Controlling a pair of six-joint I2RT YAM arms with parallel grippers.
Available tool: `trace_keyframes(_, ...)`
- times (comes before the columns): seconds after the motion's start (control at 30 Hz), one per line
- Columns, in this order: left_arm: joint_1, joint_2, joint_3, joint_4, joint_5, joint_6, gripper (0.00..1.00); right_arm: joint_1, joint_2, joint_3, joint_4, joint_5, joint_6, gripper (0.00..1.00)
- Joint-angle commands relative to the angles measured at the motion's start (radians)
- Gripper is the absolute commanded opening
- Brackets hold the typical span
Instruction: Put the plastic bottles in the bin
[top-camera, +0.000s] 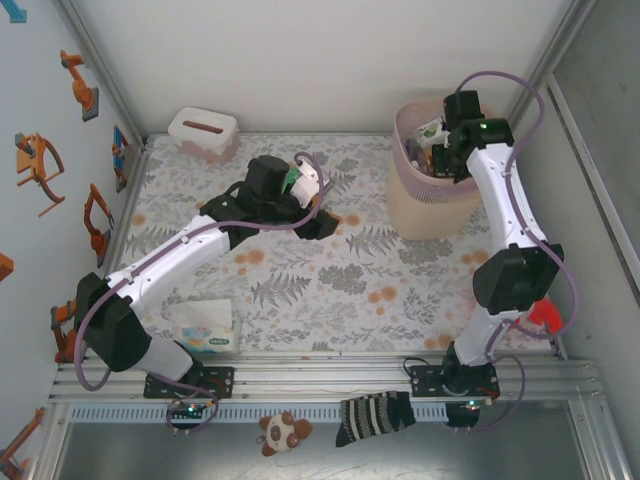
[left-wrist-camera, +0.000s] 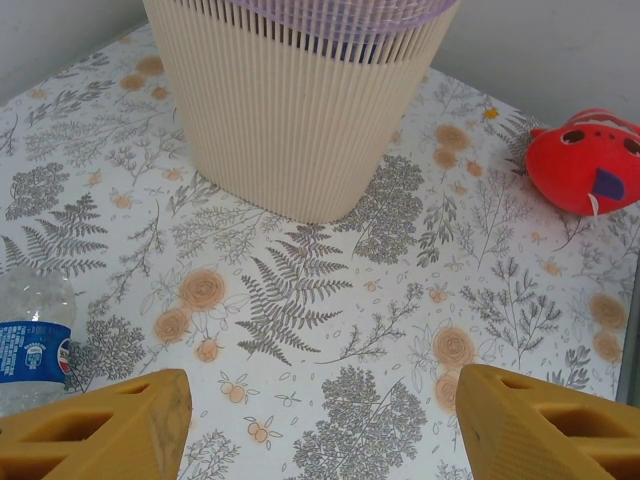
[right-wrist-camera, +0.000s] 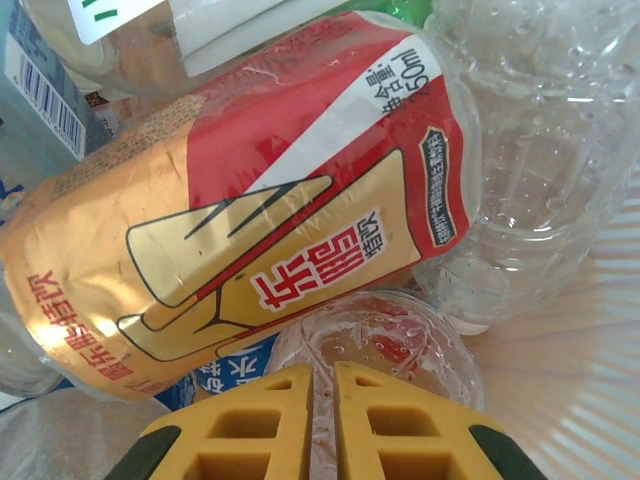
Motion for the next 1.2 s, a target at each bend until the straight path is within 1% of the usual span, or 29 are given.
trace_keyframes(0.0, 0.004, -0.002, 0.005, 0.009, 0.012, -0.01, 0.7, -0.024, 0.065, 0.025, -0.089, 0.037, 0.004, 0.13)
trace_keyframes(0.1, 0.004, -0.003, 0.004, 0.013, 0.015, -0.011, 0.7, -0.051, 0.09, 0.04, -0.107, 0.031, 0.014, 0.13)
trace_keyframes(0.23, 0.004, -0.008, -0.004, 0.018, 0.015, -0.011, 0.7, -0.1, 0.141, 0.001, -0.099, 0.004, 0.028, 0.13)
trace_keyframes(0.4, 0.004, -0.01, -0.006, 0.016, 0.013, -0.008, 0.7, -0.102, 0.16, -0.006, -0.095, -0.046, 0.04, 0.13)
trace_keyframes(0.67, 0.005, -0.002, 0.002, 0.026, 0.015, -0.008, 0.7, -0.102, 0.067, 0.139, -0.129, -0.121, 0.056, 0.13)
trace_keyframes(0.83, 0.006, 0.01, 0.01, 0.027, 0.005, -0.013, 0.7, -0.097, -0.004, 0.171, -0.122, -0.193, 0.068, 0.14)
trace_keyframes(1.0, 0.019, 0.053, 0.048, -0.011, -0.062, -0.035, 0.7, -0.092, -0.068, 0.179, -0.101, -0.228, 0.082, 0.14)
trace_keyframes(1.17, 0.059, 0.147, 0.13, -0.094, -0.137, -0.071, 0.69, -0.091, -0.151, 0.156, -0.058, -0.246, 0.094, 0.14)
